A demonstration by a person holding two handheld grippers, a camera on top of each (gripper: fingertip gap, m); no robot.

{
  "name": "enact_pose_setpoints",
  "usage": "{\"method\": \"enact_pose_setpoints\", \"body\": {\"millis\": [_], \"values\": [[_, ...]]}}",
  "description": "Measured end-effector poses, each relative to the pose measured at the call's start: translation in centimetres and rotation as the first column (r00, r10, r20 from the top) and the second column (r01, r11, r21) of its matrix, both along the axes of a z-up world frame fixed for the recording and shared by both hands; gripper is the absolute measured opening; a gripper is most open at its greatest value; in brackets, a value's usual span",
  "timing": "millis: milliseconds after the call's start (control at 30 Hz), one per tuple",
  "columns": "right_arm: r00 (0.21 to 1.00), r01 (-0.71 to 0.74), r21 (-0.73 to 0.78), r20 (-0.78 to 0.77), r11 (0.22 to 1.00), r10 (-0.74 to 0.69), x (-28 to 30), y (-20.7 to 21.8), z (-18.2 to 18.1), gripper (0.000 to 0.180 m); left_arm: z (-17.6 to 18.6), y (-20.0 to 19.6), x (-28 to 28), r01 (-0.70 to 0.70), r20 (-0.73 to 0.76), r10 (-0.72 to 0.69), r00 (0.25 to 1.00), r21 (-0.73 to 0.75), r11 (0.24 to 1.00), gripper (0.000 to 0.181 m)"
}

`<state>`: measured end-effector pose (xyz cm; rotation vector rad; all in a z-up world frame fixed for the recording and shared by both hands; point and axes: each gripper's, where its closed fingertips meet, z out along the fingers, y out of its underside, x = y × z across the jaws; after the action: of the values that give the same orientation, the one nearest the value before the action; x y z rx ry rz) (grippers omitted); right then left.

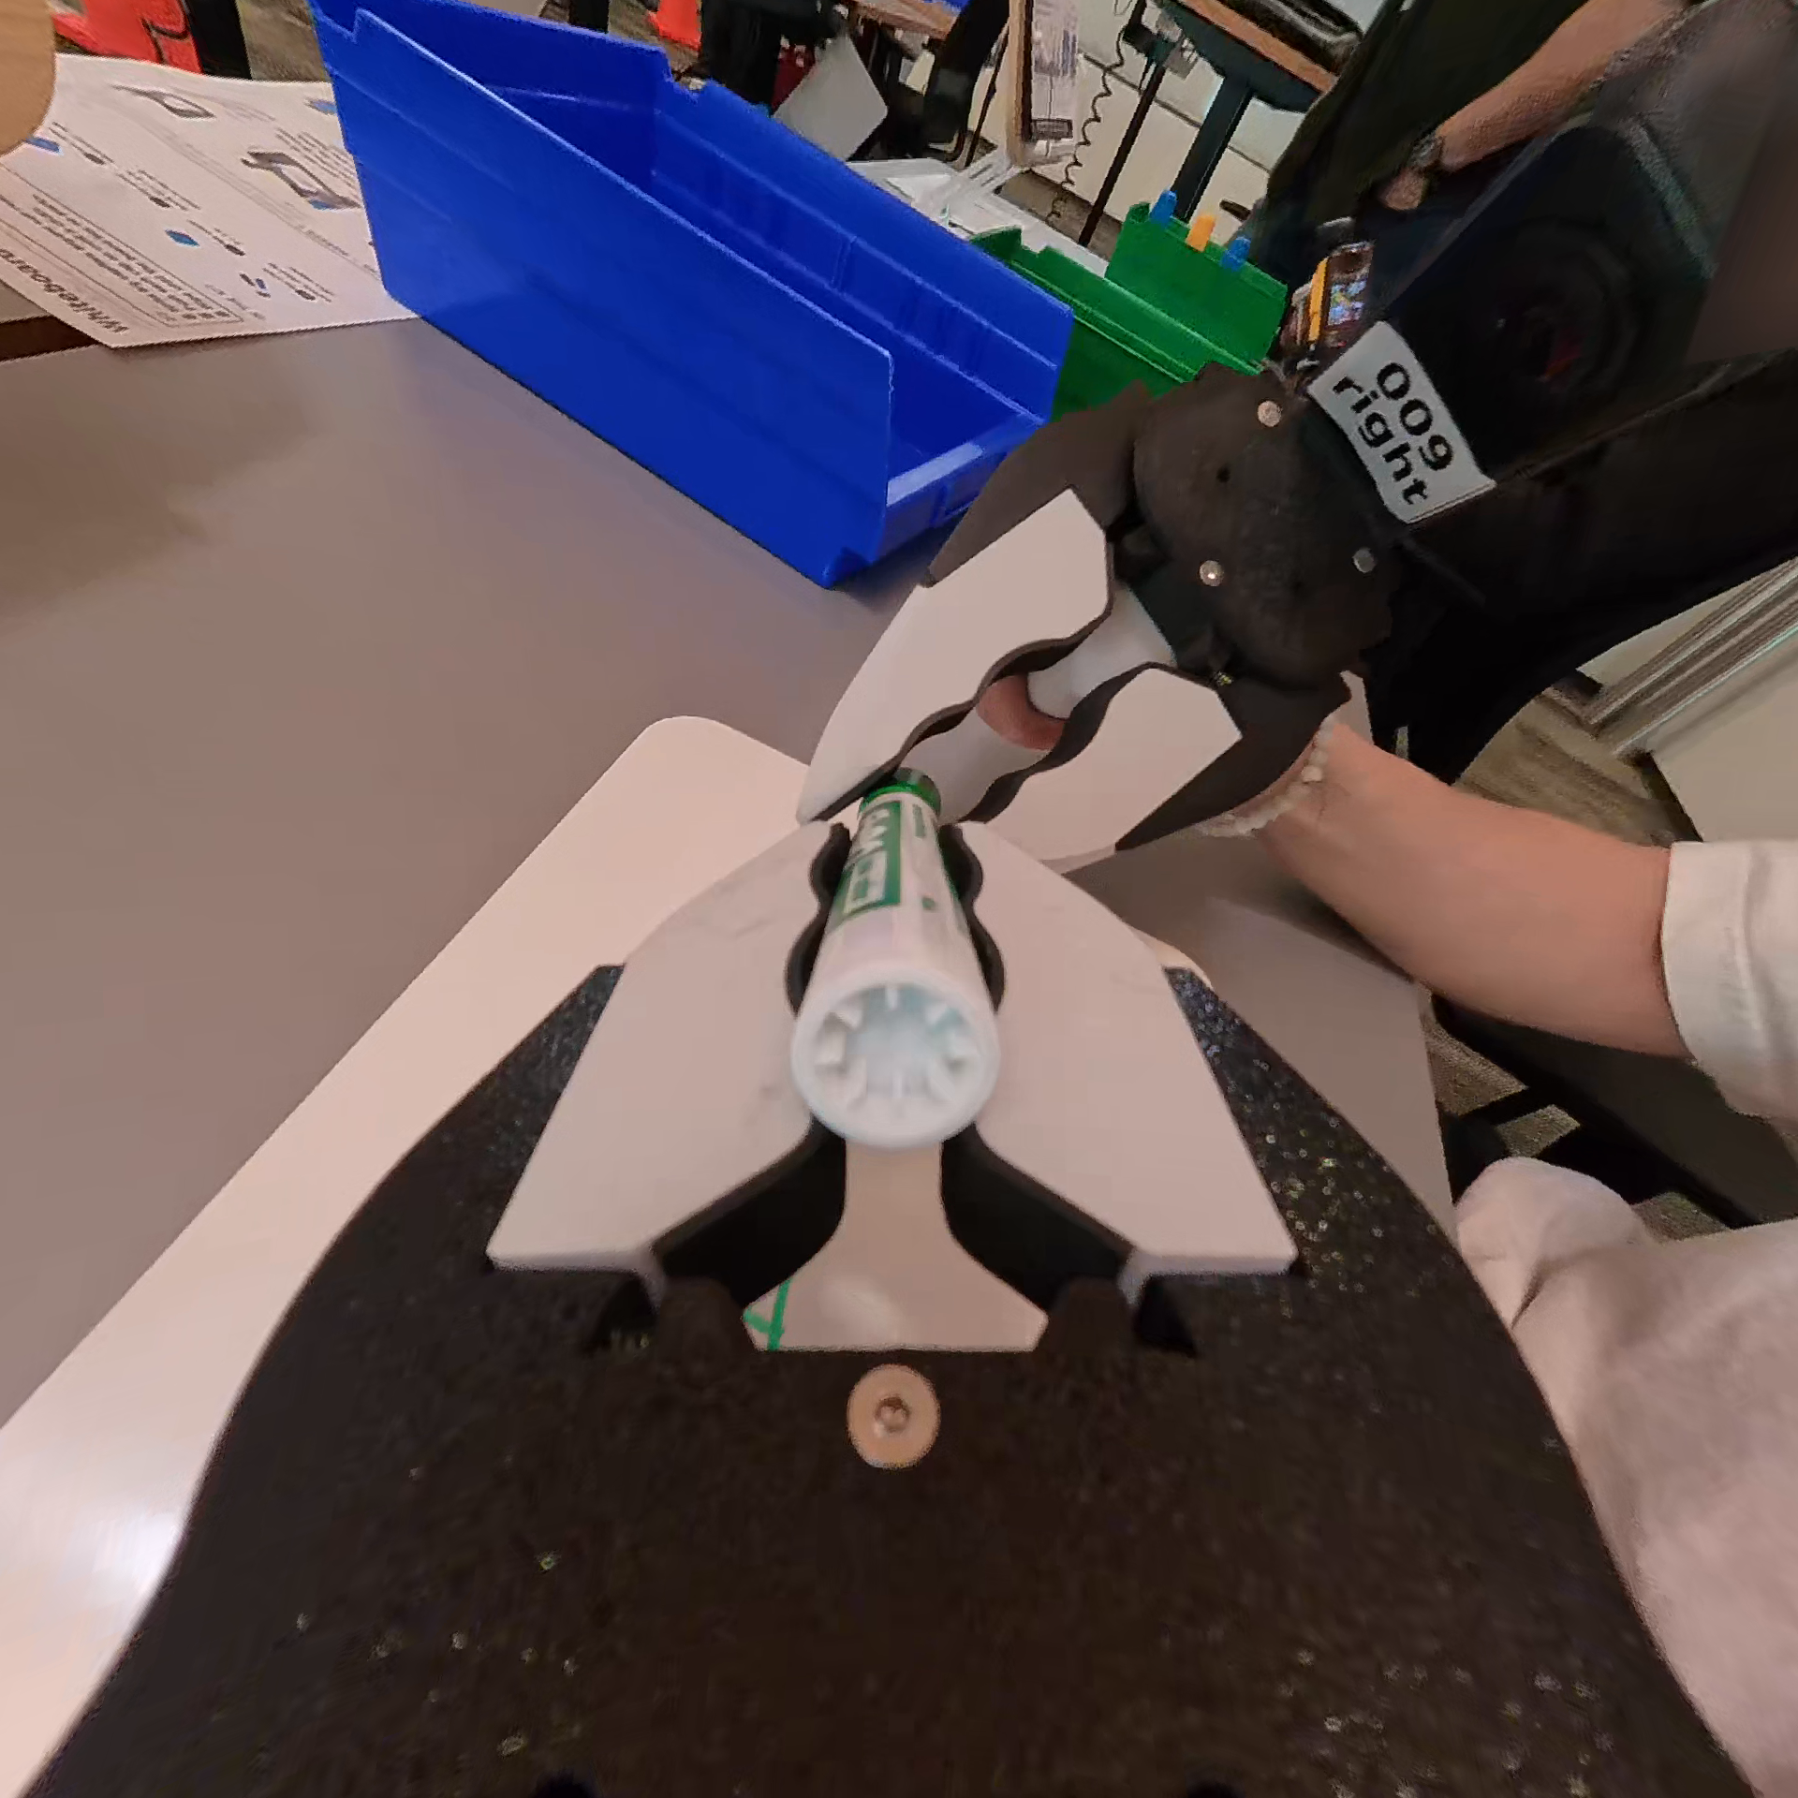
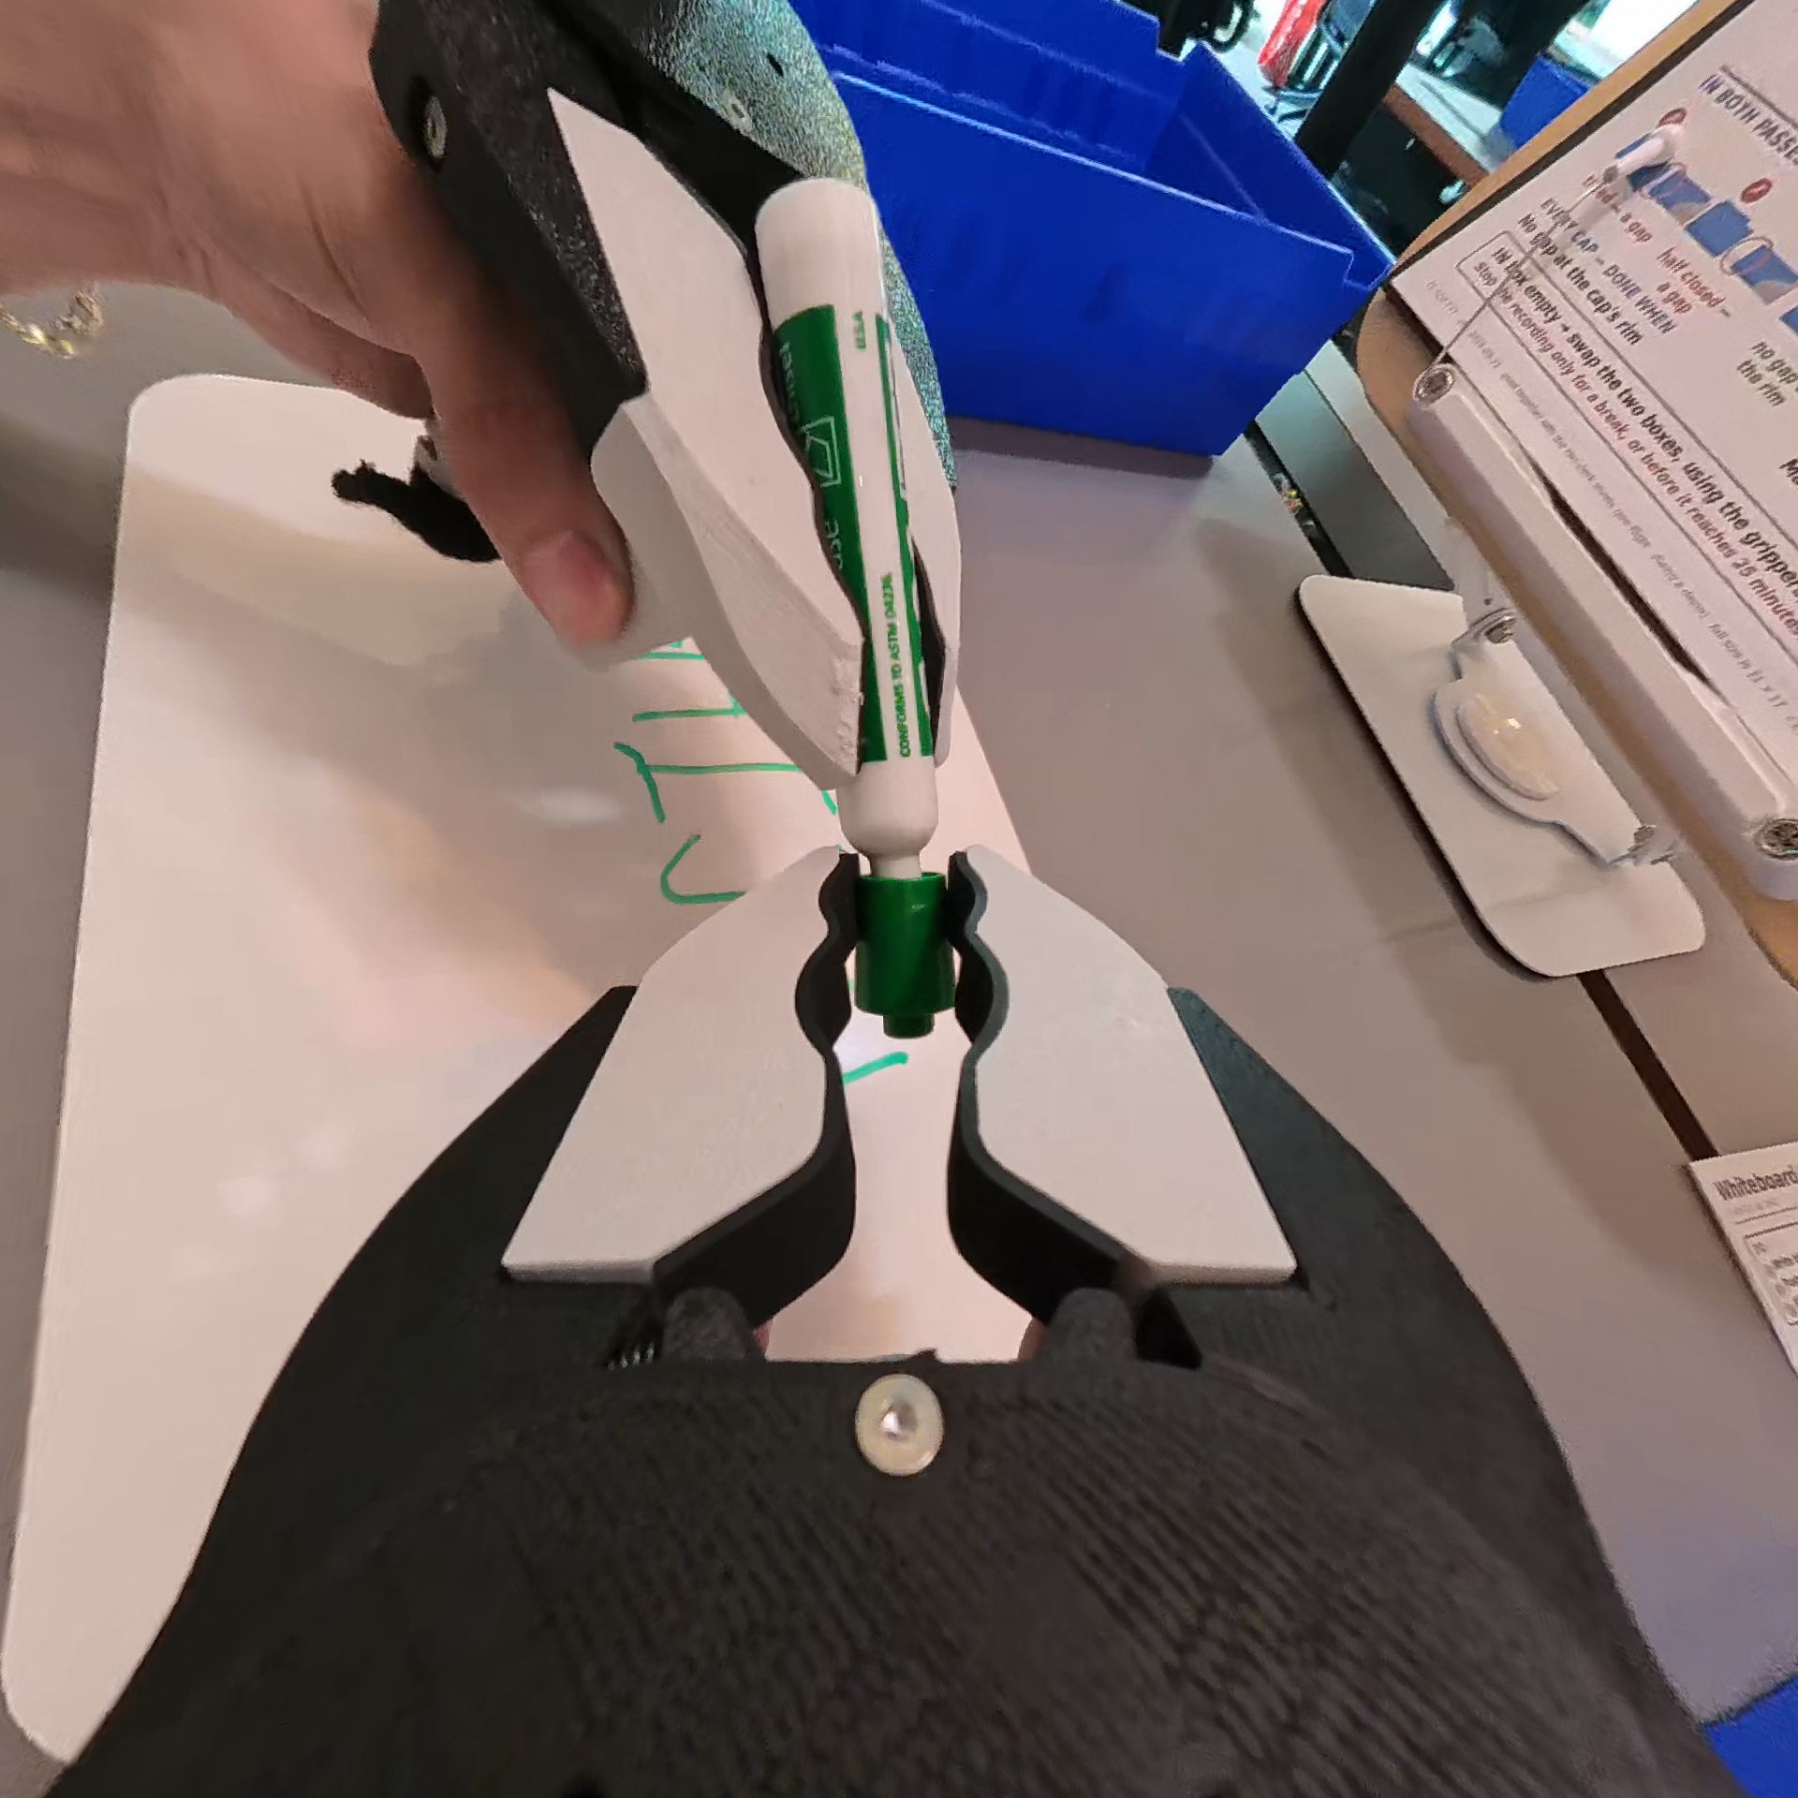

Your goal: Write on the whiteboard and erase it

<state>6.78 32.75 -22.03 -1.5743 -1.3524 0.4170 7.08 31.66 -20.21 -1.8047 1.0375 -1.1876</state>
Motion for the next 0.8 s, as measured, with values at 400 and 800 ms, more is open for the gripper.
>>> {"method": "enact_pose_setpoints", "body": {"millis": [400,800], "values": [[1.000,-0.001,-0.001,-0.015,1.000,0.001,0.1,0.5,-0.4,0.018,-0.6,0.6,0.1,-0.029,0.001,0.029,1.000,-0.013,0.999,0.018],[0.995,-0.026,-0.002,-0.095,1.000,0.026,0.3,0.5,0.5,0.030,0.7,0.8,-0.2,-0.035,0.232,0.060,0.971,-0.112,0.993,0.018]]}}
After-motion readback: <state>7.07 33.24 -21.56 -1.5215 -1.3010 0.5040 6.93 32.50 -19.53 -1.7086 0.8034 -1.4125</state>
